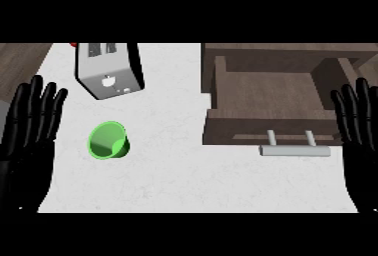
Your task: Pick up the cup, place it into the drawer and close the drawer
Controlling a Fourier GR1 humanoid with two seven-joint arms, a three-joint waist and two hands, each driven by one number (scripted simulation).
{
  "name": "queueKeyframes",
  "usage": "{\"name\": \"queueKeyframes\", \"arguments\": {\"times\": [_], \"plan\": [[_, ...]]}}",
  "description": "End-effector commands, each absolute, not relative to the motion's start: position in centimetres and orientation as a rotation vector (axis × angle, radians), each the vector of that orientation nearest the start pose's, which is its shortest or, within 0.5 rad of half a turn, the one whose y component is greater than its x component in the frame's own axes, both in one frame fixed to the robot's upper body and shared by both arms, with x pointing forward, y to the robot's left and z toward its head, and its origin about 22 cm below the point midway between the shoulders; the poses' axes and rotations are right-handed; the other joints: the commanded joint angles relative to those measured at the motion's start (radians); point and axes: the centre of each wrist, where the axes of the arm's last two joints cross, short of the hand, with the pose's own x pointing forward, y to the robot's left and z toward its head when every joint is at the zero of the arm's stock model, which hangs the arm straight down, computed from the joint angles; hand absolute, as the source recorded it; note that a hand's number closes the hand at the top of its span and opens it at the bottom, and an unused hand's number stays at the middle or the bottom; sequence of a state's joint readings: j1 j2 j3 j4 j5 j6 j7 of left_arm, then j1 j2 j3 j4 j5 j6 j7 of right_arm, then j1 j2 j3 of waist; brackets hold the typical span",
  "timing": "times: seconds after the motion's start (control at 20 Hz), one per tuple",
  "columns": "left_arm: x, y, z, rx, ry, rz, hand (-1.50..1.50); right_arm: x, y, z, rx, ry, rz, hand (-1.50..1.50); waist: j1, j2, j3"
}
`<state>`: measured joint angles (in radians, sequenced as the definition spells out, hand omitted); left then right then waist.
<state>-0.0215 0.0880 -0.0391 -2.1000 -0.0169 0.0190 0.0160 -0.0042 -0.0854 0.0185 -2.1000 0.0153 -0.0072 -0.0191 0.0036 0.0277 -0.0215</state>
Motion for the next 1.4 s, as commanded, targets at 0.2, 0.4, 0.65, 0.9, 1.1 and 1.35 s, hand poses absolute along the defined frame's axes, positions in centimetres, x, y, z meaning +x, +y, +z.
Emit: {"name": "queueKeyframes", "arguments": {"times": [0.2,0.4,0.65,0.9,1.1,1.35], "plan": [[23.8,23.4,11.4,-0.041,-2.116,-0.145,-1.5,20.6,-22.8,12.0,0.004,-2.083,0.14,-1.5,-0.008,-0.028,0.021],[23.7,23.4,10.2,-0.208,-1.998,0.001,-1.5,19.9,-22.5,12.6,0.161,-1.998,0.128,-1.5,-0.011,-0.028,0.021],[26.0,22.6,11.2,-0.225,-1.967,0.007,-1.5,22.4,-24.0,12.4,0.143,-1.992,0.118,-1.5,-0.006,-0.027,0.022],[24.8,23.0,10.4,-0.238,-1.98,0.016,-1.5,23.6,-21.7,12.4,0.147,-1.998,0.122,-1.5,-0.003,-0.028,0.021],[25.8,23.3,8.8,-0.199,-1.971,0.027,-1.5,23.8,-22.5,12.4,0.126,-2.002,0.112,-1.5,-0.003,-0.028,0.021],[24.4,22.0,8.5,-0.217,-1.941,0.043,-1.5,22.4,-23.4,12.7,0.137,-1.99,0.13,-1.5,-0.003,-0.028,0.021]]}}
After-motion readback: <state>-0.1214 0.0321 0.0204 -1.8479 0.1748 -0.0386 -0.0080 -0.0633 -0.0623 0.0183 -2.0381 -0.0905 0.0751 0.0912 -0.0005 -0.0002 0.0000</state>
